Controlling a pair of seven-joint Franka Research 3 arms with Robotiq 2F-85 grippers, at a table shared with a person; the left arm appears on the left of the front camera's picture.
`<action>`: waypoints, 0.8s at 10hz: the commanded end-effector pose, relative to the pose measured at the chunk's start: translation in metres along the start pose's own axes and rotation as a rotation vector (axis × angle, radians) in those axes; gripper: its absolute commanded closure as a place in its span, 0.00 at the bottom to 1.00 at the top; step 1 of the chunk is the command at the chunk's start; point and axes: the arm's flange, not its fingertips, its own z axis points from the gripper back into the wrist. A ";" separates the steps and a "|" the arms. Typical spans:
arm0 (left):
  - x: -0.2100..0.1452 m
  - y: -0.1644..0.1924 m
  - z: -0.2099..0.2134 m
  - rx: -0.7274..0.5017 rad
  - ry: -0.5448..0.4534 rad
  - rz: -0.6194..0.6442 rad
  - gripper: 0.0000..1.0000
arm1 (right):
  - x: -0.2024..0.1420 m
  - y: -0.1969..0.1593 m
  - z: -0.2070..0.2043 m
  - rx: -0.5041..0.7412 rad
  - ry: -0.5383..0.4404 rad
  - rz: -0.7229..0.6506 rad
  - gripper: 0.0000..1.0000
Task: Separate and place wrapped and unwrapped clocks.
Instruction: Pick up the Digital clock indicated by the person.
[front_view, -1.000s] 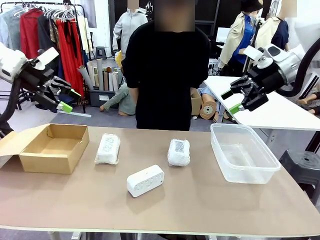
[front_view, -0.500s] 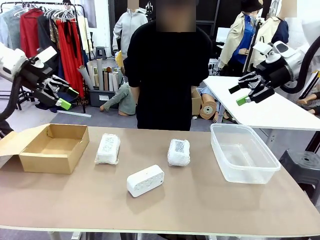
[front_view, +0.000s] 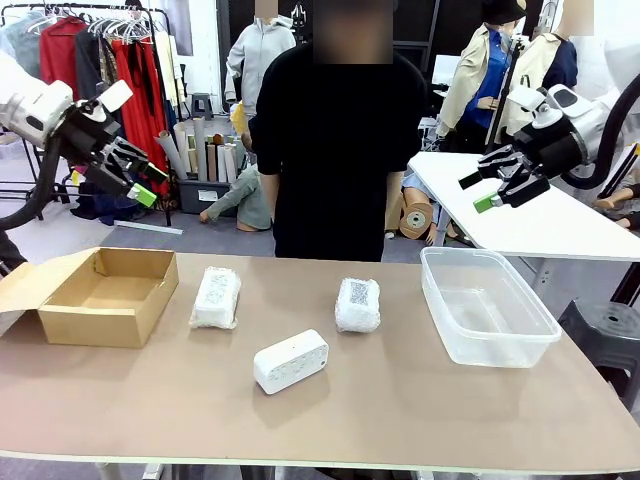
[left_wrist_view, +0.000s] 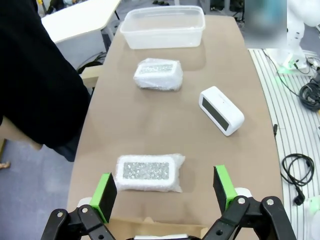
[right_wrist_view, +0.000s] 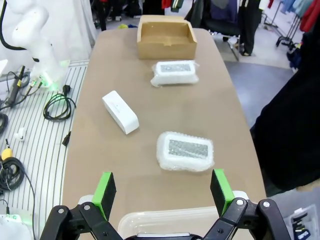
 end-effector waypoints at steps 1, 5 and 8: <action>0.002 0.002 0.002 -0.032 0.020 0.015 0.00 | -0.007 -0.001 -0.001 -0.002 -0.022 0.023 0.00; -0.001 -0.005 0.000 -0.086 0.059 0.003 0.00 | -0.014 0.000 0.000 -0.004 -0.020 0.025 0.00; -0.005 -0.007 -0.005 -0.076 0.050 0.000 0.00 | -0.010 -0.003 0.003 -0.006 0.001 -0.007 0.00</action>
